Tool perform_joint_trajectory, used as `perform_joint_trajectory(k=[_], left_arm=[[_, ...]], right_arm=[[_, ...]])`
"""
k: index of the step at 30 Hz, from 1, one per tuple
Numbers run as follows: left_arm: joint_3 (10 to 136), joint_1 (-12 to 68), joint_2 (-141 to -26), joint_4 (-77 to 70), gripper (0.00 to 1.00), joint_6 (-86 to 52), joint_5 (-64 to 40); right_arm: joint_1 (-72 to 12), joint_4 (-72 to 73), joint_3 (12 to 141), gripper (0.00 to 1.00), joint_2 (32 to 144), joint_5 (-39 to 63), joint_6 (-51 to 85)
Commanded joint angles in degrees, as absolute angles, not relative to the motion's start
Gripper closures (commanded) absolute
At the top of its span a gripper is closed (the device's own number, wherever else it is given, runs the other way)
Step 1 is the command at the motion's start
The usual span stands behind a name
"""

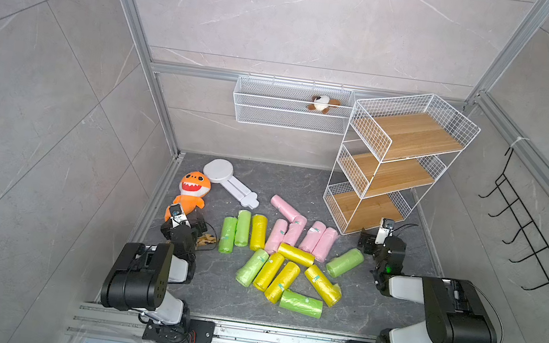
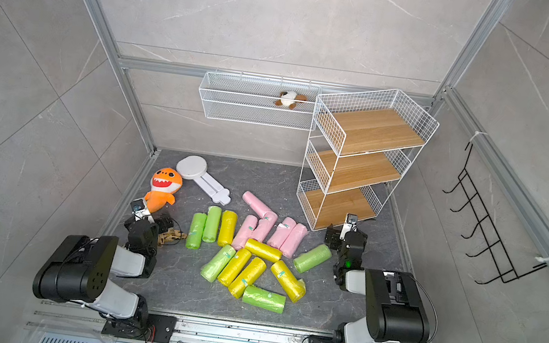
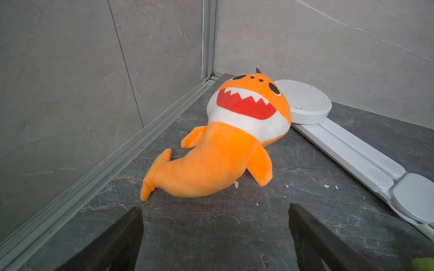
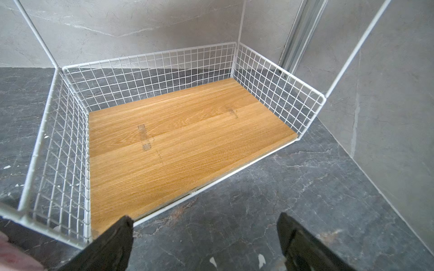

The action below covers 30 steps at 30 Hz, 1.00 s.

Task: Sort the rolls of trash bags by color and place them on the shelf
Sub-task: Adjust the shelf at the center of the board.

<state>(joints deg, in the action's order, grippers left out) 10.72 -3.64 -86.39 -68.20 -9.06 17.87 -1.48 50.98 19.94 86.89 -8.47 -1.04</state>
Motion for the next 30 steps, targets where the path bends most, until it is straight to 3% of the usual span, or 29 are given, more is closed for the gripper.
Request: perform_joint_trajectory(k=[1,21,25,28,30], left_arm=[[11.5,-3.8,-85.8,-69.6,0.02,-9.9,18.2],[12.6,-3.8,-84.9,-67.1,0.02,-9.4,17.1],[18.2,-3.7,-74.5,-49.0,0.02,-10.3,18.2],[21.0,-3.8,-65.5,-40.6,0.01,-20.5,17.7],[22.7,-3.5,-61.7,-38.5,0.07,-23.6,9.1]], right_arm=[[-1.5,50.9,20.5,0.0,87.0,-7.9,-0.3],[-1.5,51.8,19.9,0.0,86.6,-10.1,0.6],[-1.5,56.9,15.0,0.0,82.5,-13.7,1.8],[-2.0,63.3,12.1,0.01,81.8,-14.9,0.9],[-3.7,50.2,15.2,0.02,73.7,-19.3,0.8]])
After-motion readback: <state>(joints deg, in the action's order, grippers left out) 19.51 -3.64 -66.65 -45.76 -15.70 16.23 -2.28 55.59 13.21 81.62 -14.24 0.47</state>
